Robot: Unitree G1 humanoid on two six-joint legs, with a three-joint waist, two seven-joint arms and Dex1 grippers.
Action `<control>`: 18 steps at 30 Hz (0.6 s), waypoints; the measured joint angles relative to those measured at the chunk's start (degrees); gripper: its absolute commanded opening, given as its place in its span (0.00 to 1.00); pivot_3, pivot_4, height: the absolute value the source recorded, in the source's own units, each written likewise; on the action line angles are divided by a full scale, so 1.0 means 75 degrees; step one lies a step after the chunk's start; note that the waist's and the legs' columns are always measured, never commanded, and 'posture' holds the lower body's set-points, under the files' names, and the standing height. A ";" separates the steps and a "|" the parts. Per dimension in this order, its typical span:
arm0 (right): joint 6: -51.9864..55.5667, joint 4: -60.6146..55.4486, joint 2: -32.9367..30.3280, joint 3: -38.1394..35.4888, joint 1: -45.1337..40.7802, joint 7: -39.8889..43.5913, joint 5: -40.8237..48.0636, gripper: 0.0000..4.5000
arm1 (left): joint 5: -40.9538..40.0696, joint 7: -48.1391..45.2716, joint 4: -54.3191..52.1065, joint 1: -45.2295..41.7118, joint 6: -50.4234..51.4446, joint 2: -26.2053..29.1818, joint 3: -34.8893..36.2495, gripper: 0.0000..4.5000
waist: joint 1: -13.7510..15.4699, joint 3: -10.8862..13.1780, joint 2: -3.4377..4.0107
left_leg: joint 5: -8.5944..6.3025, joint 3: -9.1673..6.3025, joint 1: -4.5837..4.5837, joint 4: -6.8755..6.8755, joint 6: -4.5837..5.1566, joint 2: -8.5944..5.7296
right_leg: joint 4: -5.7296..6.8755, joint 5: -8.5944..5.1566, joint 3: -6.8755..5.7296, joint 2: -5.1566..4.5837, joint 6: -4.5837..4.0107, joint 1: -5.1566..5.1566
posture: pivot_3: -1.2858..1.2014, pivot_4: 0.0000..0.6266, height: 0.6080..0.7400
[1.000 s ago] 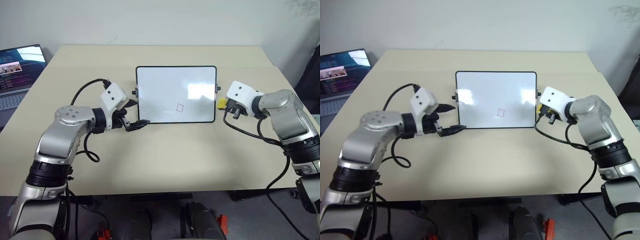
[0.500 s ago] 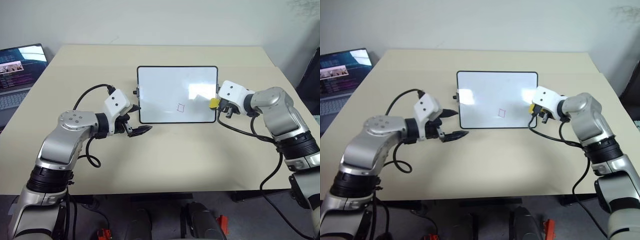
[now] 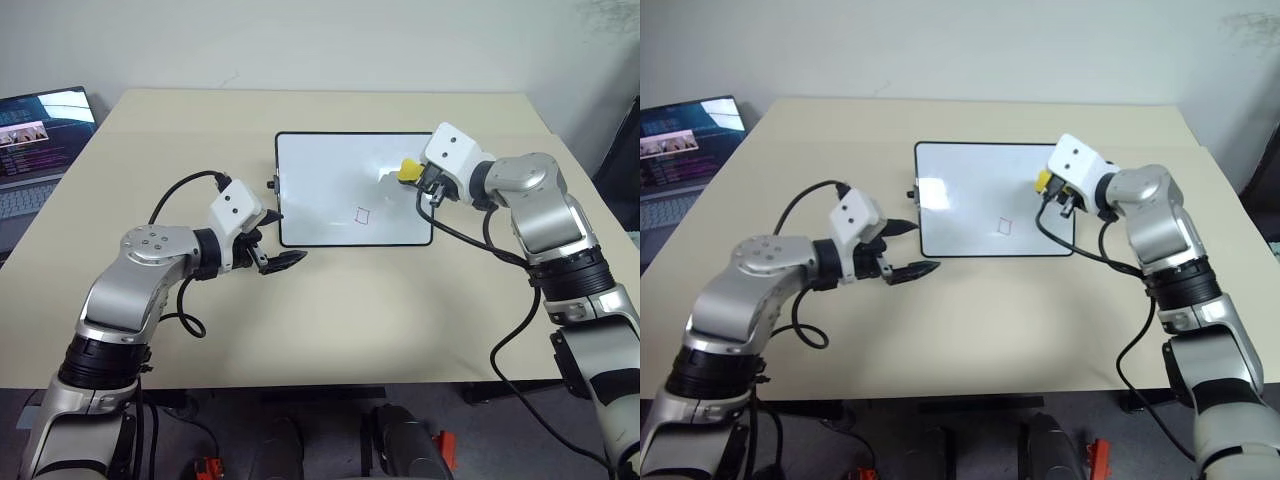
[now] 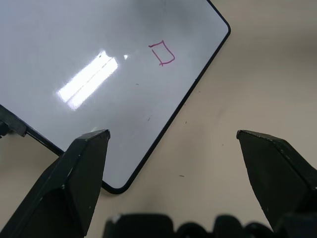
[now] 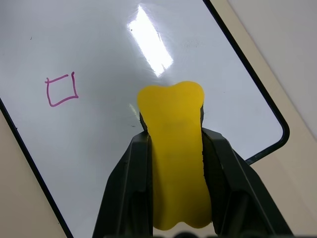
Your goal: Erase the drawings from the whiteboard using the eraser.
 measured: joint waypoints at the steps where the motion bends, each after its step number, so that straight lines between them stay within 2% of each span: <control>1: 0.0000 0.0000 0.0005 0.0003 0.0002 0.0008 0.0005 0.22 | -0.0007 0.0001 0.0000 -0.0003 -0.0002 0.0000 0.0000 1.00 | 0.0000 0.0000 0.0000 | 0.0000 -0.0001 0.0000 0.0000 0.0000 0.0000 | 0.0001 0.0000 0.0000 0.0000 0.0000 0.0000 | 0.52 0.24 1.00; 18: 0.0033 -0.0202 0.0209 0.0065 0.0099 0.0168 0.0060 0.22 | -0.0021 -0.0010 0.0000 -0.0015 -0.0011 0.0022 0.0000 1.00 | -0.0006 0.0000 0.0000 | 0.0000 -0.0001 0.0001 0.0003 0.0000 0.0000 | 0.0006 0.0001 0.0000 0.0000 -0.0001 0.0000 | 0.52 0.24 1.00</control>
